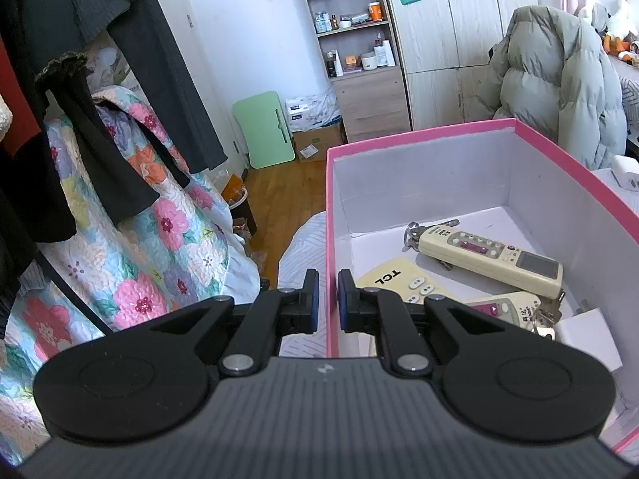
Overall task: Organize rigid objects
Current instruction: 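Move the right gripper back over a white cube charger, then grasp the white cube charger with the right gripper, then carry the white cube charger into the pink box and open the right gripper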
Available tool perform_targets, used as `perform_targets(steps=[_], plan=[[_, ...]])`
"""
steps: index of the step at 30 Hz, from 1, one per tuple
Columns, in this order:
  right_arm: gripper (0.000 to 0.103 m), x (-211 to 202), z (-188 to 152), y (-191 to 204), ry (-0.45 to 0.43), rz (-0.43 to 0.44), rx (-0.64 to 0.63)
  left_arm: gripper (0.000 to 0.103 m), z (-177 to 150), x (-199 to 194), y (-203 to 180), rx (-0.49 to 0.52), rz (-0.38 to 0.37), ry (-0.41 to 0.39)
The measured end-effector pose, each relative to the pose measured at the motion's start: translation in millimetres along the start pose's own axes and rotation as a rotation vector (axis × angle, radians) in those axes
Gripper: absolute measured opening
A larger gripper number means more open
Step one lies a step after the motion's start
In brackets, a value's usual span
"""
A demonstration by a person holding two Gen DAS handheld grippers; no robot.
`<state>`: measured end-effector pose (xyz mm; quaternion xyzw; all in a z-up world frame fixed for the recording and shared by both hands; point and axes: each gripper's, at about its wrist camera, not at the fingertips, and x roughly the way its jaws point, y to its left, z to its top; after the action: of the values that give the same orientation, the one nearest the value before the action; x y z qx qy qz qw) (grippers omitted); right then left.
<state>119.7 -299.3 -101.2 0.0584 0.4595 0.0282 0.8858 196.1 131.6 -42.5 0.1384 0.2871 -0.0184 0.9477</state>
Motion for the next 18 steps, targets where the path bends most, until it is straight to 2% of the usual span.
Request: perform_targets(steps=[5, 11, 12, 13, 16, 18], plan=[[0.067, 16, 8, 3, -0.029, 0.009, 0.011, 0.011, 1, 1, 0, 0.000, 0.002, 0.002], [0.071, 32, 18, 14, -0.063, -0.048, -0.004, 0.011, 0, 1, 2, -0.002, 0.001, 0.001], [0.067, 33, 19, 14, -0.073, -0.048, -0.003, 0.011, 0, 1, 2, -0.002, 0.000, 0.001], [0.048, 31, 20, 13, -0.103, -0.045, 0.002, 0.011, 0, 1, 2, -0.002, 0.000, 0.001], [0.048, 26, 22, 2, -0.149, 0.020, 0.066, 0.011, 0, 1, 1, -0.002, 0.000, 0.000], [0.048, 21, 24, 2, -0.155, 0.025, 0.058, 0.011, 1, 1, 2, 0.001, 0.000, 0.000]])
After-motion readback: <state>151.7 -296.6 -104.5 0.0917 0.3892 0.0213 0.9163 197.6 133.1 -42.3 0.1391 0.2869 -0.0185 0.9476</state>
